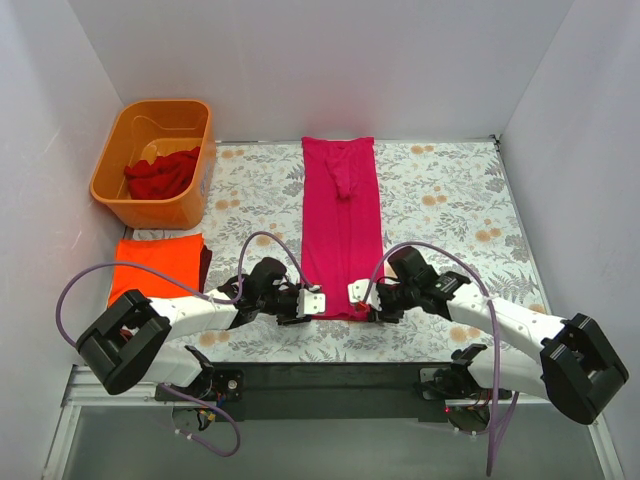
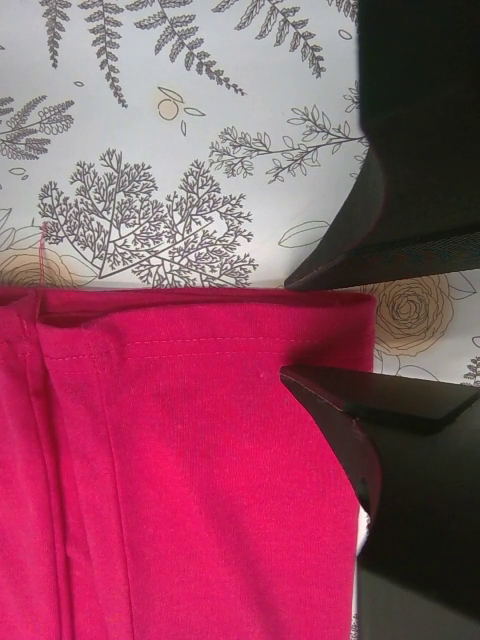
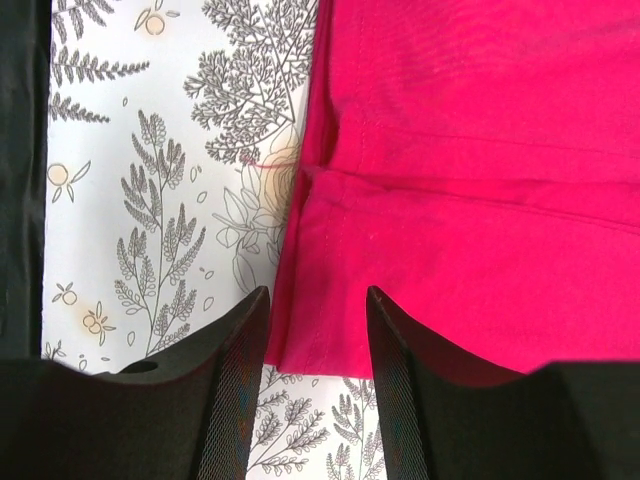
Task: Fold and stack the t-shirts
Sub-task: Fold the tshirt
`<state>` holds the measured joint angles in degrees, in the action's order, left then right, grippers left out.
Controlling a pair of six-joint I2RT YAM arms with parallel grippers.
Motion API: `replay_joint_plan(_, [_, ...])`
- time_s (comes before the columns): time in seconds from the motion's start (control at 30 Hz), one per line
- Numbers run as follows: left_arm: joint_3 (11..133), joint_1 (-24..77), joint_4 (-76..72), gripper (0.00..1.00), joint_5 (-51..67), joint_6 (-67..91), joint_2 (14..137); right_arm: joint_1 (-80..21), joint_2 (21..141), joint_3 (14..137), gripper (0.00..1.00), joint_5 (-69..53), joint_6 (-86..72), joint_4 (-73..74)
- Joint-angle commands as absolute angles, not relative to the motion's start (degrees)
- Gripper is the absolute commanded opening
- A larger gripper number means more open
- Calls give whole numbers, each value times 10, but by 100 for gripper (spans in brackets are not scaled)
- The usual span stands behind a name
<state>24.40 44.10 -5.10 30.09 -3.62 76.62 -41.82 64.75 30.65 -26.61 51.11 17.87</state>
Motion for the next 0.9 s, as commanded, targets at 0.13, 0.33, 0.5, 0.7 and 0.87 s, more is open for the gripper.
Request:
replay_joint_plan(0.13, [256, 444, -46, 35, 313, -47, 764, -423, 678, 331, 47, -280, 480, 190])
replay_joint_plan(0.33, [260, 444, -36, 35, 317, -54, 770, -423, 714, 316, 47, -262, 494, 175])
replay_joint_plan(0.5, [261, 444, -30, 35, 321, -58, 773, -423, 724, 297, 47, -254, 504, 164])
replay_joint_plan(0.7, [264, 444, -4, 36, 342, -73, 768, -423, 739, 282, 40, -216, 505, 139])
replay_joint_plan(0.87, [291, 444, 39, 33, 343, -80, 792, -423, 749, 267, 25, -179, 507, 126])
